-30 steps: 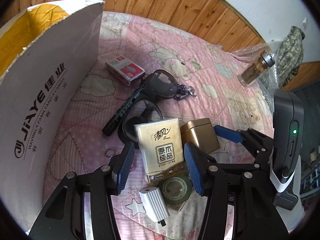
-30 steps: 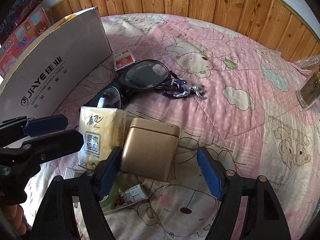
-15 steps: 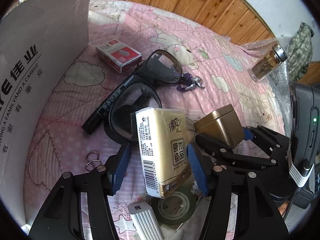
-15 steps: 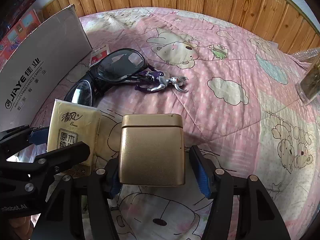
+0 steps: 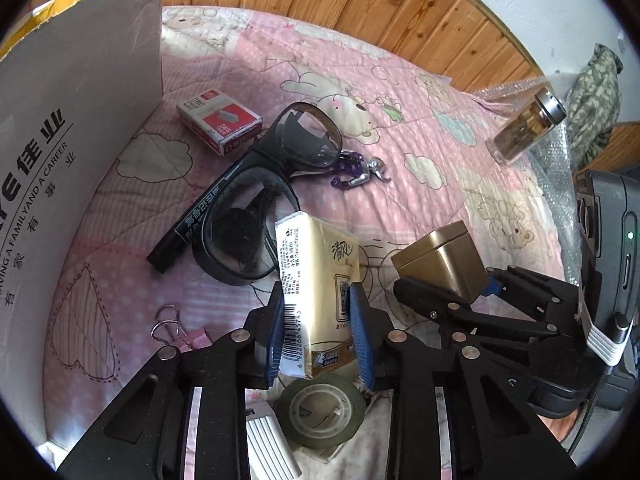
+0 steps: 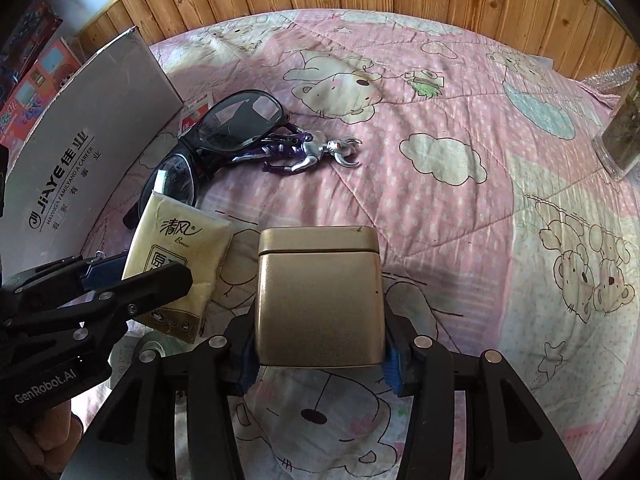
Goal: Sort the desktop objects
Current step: 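Close the left tool on the tissue pack while the right tool closes on the gold tin, then lift and carry the tissue pack with the left tool while the right tool carries the tin into the box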
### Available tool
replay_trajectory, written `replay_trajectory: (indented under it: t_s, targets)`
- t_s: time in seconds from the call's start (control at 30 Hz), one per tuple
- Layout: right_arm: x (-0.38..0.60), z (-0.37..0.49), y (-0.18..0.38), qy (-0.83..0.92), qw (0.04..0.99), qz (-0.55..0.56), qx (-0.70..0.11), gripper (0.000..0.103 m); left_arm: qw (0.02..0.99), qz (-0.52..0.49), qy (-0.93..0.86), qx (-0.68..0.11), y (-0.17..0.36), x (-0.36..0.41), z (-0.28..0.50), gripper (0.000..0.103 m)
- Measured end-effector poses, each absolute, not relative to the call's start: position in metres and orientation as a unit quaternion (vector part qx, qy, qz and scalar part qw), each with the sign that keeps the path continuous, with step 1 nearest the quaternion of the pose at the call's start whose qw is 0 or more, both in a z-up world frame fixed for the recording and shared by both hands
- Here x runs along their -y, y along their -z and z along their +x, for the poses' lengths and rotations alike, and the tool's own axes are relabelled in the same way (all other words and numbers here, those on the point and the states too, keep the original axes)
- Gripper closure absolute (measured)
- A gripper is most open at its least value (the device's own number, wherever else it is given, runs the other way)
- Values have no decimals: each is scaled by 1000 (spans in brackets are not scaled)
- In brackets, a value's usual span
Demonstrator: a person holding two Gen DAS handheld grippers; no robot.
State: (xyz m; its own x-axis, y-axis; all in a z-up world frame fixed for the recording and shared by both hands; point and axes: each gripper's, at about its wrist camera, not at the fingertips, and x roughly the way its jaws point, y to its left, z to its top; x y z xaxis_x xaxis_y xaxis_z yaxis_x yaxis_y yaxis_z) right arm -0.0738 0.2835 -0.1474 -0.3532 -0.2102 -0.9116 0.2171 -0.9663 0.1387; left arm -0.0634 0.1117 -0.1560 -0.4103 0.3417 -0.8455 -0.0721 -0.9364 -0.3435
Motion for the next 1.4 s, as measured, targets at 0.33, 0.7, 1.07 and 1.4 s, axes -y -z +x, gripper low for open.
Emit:
replay_trajectory:
  t_s: [0.33,0.7,1.07,1.4]
  targets:
    - [-281,-66,136,827,134,546,0,53,107,-515,-849,48,145,-133,-53,77]
    - [-287,-56,145,818,115,563,-4,53,121,-520,-845,26,159,-153,-54,80]
    - [-261,-51,108,835,136,533,5,53,83,-479,-873,40,109,-126,-47,81]
    - [-243,-33,72,852,160,499,-2,53,55,-443,-894,46,70,-96,-31,81]
